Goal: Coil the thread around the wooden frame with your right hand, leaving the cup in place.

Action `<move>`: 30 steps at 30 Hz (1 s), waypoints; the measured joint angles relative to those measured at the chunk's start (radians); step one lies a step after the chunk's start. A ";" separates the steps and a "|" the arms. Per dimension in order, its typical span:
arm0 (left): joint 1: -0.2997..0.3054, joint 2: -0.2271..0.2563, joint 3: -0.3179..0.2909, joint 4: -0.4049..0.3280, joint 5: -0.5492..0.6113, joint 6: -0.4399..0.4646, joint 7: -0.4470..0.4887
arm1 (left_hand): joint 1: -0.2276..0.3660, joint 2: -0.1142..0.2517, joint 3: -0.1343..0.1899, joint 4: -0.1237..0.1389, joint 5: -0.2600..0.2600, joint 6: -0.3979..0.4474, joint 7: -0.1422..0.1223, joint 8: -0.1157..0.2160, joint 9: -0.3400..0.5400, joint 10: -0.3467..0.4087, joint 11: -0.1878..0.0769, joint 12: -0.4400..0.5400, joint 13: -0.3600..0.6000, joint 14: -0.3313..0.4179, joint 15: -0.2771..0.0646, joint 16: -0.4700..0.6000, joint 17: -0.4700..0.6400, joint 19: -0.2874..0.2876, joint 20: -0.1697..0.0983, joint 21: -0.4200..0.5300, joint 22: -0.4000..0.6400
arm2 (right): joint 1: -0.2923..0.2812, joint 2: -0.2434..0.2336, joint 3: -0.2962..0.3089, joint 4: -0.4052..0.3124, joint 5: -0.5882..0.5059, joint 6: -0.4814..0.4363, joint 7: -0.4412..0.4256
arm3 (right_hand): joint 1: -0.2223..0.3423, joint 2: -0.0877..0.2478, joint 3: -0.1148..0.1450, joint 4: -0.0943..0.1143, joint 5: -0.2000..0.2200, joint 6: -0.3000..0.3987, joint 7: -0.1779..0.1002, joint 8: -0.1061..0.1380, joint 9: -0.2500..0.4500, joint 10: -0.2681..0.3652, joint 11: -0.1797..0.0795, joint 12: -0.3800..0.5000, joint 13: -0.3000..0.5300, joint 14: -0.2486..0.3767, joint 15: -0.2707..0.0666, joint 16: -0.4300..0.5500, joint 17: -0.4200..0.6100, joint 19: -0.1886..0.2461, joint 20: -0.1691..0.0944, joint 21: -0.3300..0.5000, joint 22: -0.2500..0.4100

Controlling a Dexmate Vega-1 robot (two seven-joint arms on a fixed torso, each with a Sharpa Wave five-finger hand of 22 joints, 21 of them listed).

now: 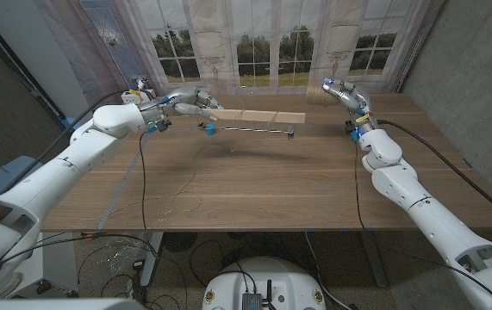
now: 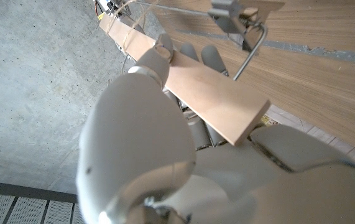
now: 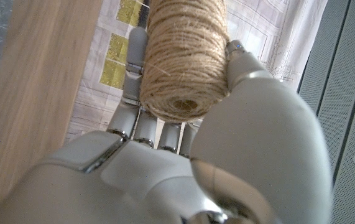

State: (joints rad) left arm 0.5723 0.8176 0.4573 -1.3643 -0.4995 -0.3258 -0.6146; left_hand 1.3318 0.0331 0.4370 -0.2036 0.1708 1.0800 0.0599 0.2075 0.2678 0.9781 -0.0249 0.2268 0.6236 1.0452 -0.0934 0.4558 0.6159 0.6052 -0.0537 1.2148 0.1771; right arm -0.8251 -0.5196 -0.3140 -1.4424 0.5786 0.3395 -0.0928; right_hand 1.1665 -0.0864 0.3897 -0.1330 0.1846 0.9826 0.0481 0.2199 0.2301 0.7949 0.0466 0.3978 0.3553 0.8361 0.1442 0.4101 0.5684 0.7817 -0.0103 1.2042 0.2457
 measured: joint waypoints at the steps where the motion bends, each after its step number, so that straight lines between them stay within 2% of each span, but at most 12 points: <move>1: 0.000 -0.003 -0.001 0.002 -0.002 -0.003 0.001 | -0.001 0.001 0.000 0.000 0.000 0.000 0.000 0.000 0.001 0.000 0.000 0.000 0.000 0.000 0.000 0.000 0.000 0.000 0.000 0.000 0.000 | -0.007 -0.002 0.000 -0.001 -0.001 -0.006 -0.007 | 0.000 0.000 0.000 0.000 0.000 0.000 0.000 0.000 0.000 0.000 0.000 0.000 0.000 0.000 0.000 0.000 0.000 0.000 0.000 0.000 0.000; 12: -0.002 -0.025 -0.012 0.017 -0.014 -0.018 0.024 | -0.001 0.001 0.000 0.000 0.000 0.000 0.000 0.004 0.001 0.005 -0.005 0.000 0.000 0.000 0.000 -0.003 0.001 -0.005 -0.005 0.006 0.000 | -0.053 -0.011 -0.019 0.016 0.006 -0.041 -0.007 | 0.000 0.000 0.003 -0.003 0.000 0.000 0.000 0.000 0.000 0.000 0.000 -0.006 0.000 0.000 0.000 -0.004 -0.001 -0.002 0.002 0.006 -0.005; 30: 0.024 -0.053 -0.037 0.002 -0.011 -0.025 0.140 | -0.001 0.001 0.000 0.000 -0.002 0.000 0.000 0.003 -0.004 0.011 0.000 0.000 0.004 0.000 0.000 -0.007 0.003 -0.006 -0.005 0.009 0.000 | -0.073 -0.018 -0.070 0.059 0.026 -0.064 0.084 | 0.000 0.000 0.004 -0.002 0.000 0.000 0.000 0.000 0.000 0.000 0.000 -0.012 0.000 0.000 0.000 -0.010 0.005 -0.015 0.000 0.023 -0.016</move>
State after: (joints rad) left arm 0.5963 0.7648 0.4199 -1.3626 -0.5106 -0.3503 -0.4745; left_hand 1.3308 0.0341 0.4368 -0.2035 0.1684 1.0800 0.0600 0.2102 0.2642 0.9888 -0.0249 0.2268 0.6274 1.0451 -0.0934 0.4490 0.6190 0.5995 -0.0590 1.2243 0.1771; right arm -0.8981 -0.5381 -0.3841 -1.3830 0.6042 0.2759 -0.0084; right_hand 1.1665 -0.0864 0.3937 -0.1350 0.1846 0.9822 0.0479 0.2197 0.2300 0.7948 0.0465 0.3863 0.3551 0.8361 0.1442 0.4003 0.5729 0.7671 -0.0106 1.2276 0.2294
